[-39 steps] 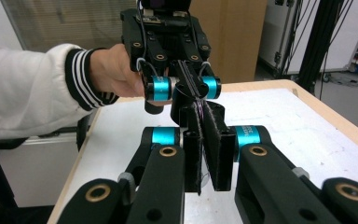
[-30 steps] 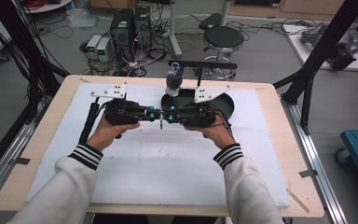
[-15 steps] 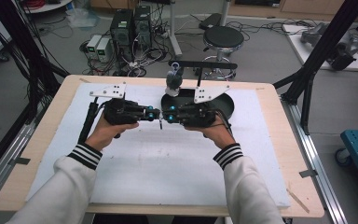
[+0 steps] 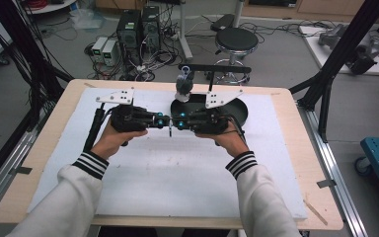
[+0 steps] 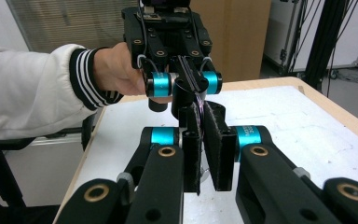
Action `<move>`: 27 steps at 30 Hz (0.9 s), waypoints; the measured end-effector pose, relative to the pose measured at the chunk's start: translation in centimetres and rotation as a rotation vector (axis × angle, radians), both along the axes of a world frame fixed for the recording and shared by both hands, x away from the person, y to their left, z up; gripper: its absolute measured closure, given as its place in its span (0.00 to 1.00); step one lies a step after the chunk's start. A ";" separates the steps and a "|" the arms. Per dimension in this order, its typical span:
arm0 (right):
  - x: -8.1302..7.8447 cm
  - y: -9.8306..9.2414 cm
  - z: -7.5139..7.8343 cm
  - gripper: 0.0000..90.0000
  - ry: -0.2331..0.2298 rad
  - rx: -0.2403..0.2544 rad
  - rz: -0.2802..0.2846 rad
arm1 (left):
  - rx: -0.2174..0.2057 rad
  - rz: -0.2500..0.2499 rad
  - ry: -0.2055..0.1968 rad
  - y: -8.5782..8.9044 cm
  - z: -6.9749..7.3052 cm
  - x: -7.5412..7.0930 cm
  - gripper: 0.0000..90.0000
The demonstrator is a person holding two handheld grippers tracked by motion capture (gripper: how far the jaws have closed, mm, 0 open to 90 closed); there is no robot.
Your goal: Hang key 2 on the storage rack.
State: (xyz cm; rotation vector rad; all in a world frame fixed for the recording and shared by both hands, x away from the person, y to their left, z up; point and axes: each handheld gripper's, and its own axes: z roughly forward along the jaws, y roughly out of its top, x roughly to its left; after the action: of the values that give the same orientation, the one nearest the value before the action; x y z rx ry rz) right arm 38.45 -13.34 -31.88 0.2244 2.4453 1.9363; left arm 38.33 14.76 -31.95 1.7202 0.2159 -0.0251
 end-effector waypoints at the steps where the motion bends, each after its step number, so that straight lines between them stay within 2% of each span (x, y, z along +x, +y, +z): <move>1: 0.0 0.0 0.0 0.95 0.002 -0.004 0.000 | -0.001 0.000 0.002 0.0 0.0 0.0 0.98; 9: 0.1 -0.1 0.1 0.98 0.036 -0.009 0.015 | -0.004 -0.002 -0.008 -0.1 0.0 0.0 0.95; 15: 0.0 0.0 0.2 0.99 0.022 -0.024 0.001 | 0.001 0.011 -0.001 0.0 -0.1 0.1 0.92; 16: 0.0 0.0 0.2 0.99 0.010 -0.029 -0.002 | 0.001 0.025 0.004 0.0 -0.1 0.1 0.87; 17: 0.0 -0.1 0.2 0.99 0.013 -0.033 -0.010 | 0.002 0.051 0.011 0.1 -0.1 0.2 0.71; 20: 0.0 -0.3 0.3 0.99 0.005 -0.038 -0.028 | 0.001 0.058 0.015 0.2 0.0 0.2 0.49; 21: 0.0 -0.5 0.4 0.99 0.000 -0.036 -0.046 | 0.008 0.086 -0.002 0.3 0.1 0.1 0.41; 22: 0.0 -0.5 0.4 0.99 0.000 -0.036 -0.046 | 0.008 0.086 -0.002 0.3 0.1 0.1 0.32; 23: 0.0 -0.9 0.5 0.99 -0.005 -0.042 -0.065 | 0.003 0.107 -0.030 0.4 0.1 -0.1 0.23; 24: 0.0 -0.9 0.5 0.99 -0.005 -0.042 -0.065 | -0.009 0.109 -0.041 0.5 0.0 -0.2 0.23; 25: 0.0 -1.2 0.7 0.99 -0.010 -0.039 -0.076 | -0.041 0.103 -0.058 0.8 -0.3 -0.4 0.17; 26: 0.0 -1.2 0.7 0.99 -0.010 -0.039 -0.076 | -0.041 0.103 -0.058 0.8 -0.3 -0.4 0.15; 27: -0.1 -1.6 0.9 0.98 -0.019 -0.041 -0.093 | -0.036 0.115 -0.074 1.0 -0.5 -0.5 0.13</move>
State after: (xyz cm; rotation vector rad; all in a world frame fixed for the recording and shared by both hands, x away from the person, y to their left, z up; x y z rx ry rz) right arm 38.35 -14.93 -31.02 0.3112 2.4140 1.8419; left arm 37.79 15.72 -32.49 1.6671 0.2579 0.1188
